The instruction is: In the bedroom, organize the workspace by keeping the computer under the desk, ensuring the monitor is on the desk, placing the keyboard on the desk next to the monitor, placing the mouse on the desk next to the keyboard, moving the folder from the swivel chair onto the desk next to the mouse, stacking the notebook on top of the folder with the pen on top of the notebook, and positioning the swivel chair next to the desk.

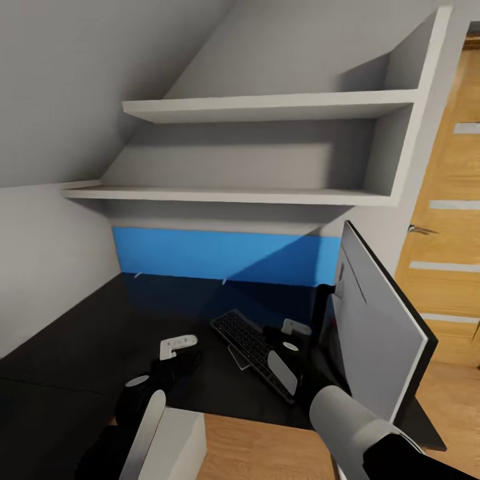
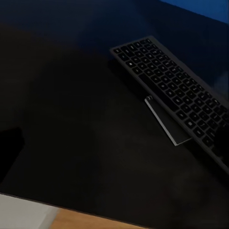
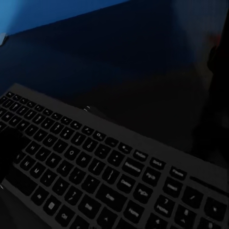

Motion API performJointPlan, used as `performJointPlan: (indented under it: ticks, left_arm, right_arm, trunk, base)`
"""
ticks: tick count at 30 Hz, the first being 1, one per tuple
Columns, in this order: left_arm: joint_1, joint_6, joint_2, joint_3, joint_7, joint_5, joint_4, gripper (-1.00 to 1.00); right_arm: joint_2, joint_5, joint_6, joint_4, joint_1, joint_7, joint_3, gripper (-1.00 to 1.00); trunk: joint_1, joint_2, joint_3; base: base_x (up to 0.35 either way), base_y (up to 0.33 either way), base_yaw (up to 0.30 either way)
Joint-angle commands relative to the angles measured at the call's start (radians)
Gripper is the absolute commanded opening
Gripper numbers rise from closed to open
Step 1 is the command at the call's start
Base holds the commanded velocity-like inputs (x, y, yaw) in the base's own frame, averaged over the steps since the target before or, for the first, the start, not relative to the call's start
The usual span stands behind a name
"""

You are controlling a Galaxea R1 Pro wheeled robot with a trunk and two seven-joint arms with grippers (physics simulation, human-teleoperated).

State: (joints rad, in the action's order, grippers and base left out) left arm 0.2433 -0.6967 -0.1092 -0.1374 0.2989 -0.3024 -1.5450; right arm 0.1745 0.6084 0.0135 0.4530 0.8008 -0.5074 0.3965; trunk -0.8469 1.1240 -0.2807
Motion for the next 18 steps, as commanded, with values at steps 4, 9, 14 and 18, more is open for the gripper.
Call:
performJointPlan:
  ticks: [4, 9, 14, 18]
  left_arm:
    - [0.001, -0.003, 0.0, -0.001, 0.009, -0.011, -0.001, 1.0]
    - [0.001, -0.004, -0.001, -0.002, 0.009, -0.011, -0.001, 1.0]
    - [0.001, -0.004, -0.001, -0.002, 0.009, -0.011, -0.001, 1.0]
    - [0.001, -0.004, -0.001, -0.002, 0.009, -0.011, -0.001, 1.0]
  right_arm:
    - [0.0, 0.007, 0.001, 0.0, 0.001, -0.007, 0.006, 1.0]
    - [0.0, 0.007, 0.002, 0.0, 0.001, -0.007, 0.007, 1.0]
    - [0.0, 0.007, 0.002, 0.0, 0.001, -0.006, 0.007, 1.0]
    - [0.0, 0.007, 0.001, -0.001, 0.001, -0.006, 0.008, 1.0]
  trunk:
    - [0.0, 0.001, -0.001]
    - [0.0, 0.001, -0.001]
    - [0.0, 0.001, -0.001]
    - [0.0, 0.001, -0.001]
  base:
    - [0.06, 0.289, -0.264]
    - [0.05, 0.141, -0.266]
    - [0.009, 0.025, -0.266]
    - [0.001, 0.003, -0.229]
